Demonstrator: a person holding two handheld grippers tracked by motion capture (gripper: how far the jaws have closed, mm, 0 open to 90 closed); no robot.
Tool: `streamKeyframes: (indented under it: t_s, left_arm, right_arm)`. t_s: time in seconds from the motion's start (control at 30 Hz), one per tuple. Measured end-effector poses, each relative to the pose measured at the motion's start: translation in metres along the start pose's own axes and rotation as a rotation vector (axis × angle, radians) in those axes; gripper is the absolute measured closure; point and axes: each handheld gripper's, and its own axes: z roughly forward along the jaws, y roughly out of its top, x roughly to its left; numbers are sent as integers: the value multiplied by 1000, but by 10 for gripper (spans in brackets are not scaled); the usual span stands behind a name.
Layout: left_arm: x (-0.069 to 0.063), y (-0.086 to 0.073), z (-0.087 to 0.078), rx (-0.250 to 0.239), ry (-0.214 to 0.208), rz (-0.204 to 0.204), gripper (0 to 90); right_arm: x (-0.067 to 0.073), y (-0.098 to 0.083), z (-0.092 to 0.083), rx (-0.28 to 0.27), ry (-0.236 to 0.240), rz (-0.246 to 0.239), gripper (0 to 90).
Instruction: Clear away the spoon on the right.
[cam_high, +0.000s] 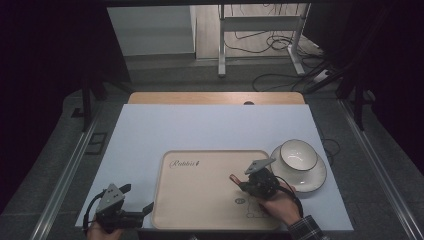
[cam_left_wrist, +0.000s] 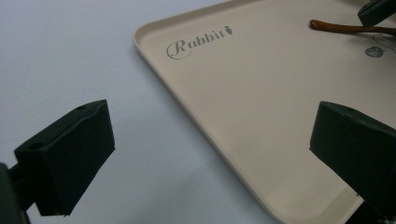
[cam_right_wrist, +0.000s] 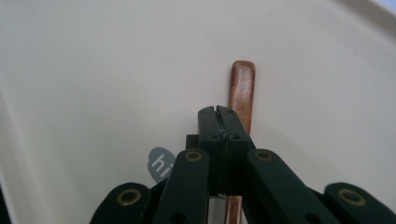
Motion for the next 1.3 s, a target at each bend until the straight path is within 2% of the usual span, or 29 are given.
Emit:
streamKeyframes:
  t_s: [0.3, 0.57, 0.93, 1.3]
  left_arm:
    - [0, 0, 0, 0, -3, 2, 0]
    - [0, 0, 0, 0, -4, 3, 0]
    - [0, 0, 0, 0, -7, 6, 0]
    - [0, 0, 1, 3, -8, 8, 0]
  right_arm:
    - [4, -5, 6, 8, -23, -29, 896]
    - [0, -9, 10, 17, -56, -36, 896]
    - [-10, -13, 6, 5, -55, 6, 896]
    - [-20, -18, 1, -5, -96, 53, 895]
